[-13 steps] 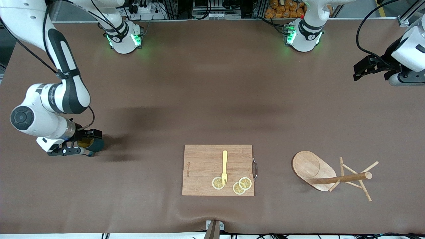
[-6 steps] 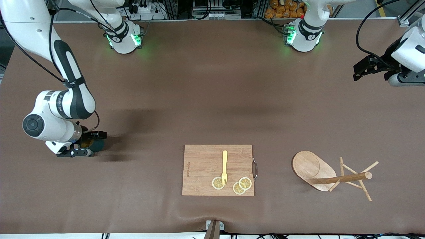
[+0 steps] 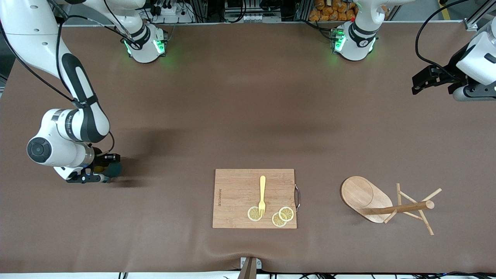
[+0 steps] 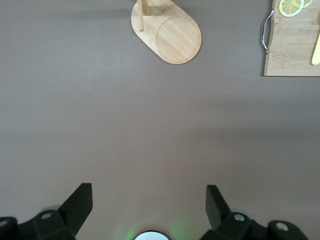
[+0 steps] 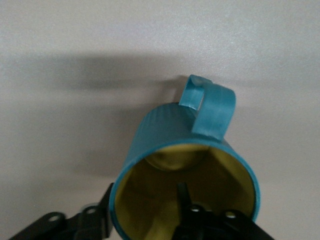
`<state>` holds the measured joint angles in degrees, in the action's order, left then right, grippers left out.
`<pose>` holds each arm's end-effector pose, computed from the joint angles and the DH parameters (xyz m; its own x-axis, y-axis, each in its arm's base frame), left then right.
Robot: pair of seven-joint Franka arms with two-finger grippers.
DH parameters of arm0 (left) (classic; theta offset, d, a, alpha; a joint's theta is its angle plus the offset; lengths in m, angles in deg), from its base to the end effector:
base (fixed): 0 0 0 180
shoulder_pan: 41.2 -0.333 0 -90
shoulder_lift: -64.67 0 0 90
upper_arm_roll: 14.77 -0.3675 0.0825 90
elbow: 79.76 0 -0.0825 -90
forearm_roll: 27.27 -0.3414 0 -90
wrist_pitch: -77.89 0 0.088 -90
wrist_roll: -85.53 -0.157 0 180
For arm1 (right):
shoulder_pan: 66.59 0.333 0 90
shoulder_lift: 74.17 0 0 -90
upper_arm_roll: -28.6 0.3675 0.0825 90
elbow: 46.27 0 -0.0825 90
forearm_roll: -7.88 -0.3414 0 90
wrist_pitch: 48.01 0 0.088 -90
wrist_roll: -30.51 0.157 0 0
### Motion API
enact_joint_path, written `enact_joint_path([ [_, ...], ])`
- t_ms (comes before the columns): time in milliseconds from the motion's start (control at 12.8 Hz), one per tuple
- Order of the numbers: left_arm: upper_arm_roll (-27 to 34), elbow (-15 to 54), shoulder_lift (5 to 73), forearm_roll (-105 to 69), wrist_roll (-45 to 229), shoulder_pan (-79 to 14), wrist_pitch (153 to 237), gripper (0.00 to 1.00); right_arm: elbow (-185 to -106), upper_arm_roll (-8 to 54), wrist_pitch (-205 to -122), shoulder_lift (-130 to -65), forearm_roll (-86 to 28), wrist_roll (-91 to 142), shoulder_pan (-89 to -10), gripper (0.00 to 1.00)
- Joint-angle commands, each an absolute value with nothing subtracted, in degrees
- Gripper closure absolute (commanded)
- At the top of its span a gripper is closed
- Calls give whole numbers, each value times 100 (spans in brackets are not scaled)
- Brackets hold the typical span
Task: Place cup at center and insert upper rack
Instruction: 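Lift the teal mug with the right gripper toward the table center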
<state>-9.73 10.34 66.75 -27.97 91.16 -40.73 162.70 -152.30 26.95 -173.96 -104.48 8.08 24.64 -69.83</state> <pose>0.4844 -0.0457 0.6358 0.9985 0.0036 -0.0543 0.0024 -0.9998 -0.0208 0.6082 -0.0511 0.2484 0.9832 0.0218 -0.1810 0.0219 -0.9998 -0.0016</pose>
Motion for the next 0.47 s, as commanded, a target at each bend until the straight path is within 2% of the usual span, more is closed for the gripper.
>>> enact_joint_path([
  [0,-950,972,6652,-2718,9089,-4102,16244,0,-15165,2746,-17405,-10476,823,2550,-7019,100],
  [390,-950,972,6652,-2727,9089,-4102,16244,0,-15051,2754,-17335,-10423,805,2742,-6827,100],
])
